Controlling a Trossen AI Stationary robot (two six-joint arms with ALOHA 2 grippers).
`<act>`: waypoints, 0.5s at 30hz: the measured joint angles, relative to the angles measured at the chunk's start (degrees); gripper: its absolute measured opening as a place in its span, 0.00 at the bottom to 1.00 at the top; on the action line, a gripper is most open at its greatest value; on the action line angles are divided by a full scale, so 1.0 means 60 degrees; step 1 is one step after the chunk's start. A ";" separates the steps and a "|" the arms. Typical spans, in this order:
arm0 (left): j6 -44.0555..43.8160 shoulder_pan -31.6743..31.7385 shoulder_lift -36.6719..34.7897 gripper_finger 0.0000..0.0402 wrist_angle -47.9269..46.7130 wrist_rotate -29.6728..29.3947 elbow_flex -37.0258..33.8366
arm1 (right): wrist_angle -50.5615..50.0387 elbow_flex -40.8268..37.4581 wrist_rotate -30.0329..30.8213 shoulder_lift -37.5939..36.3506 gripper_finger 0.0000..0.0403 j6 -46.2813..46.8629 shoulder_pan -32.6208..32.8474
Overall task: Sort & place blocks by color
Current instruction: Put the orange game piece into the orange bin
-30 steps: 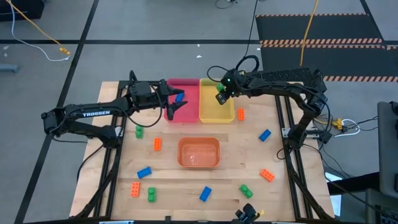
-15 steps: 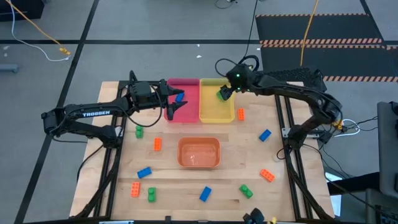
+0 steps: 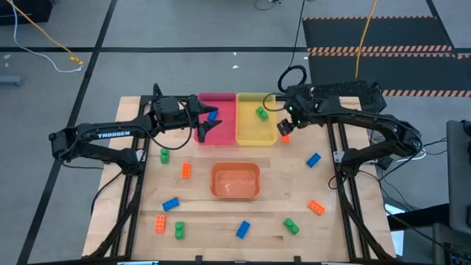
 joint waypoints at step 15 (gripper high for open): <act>0.0040 0.0000 0.0000 0.67 0.0007 0.0003 0.0000 | 0.2986 -0.2886 0.0115 -0.0125 0.66 0.1558 0.0576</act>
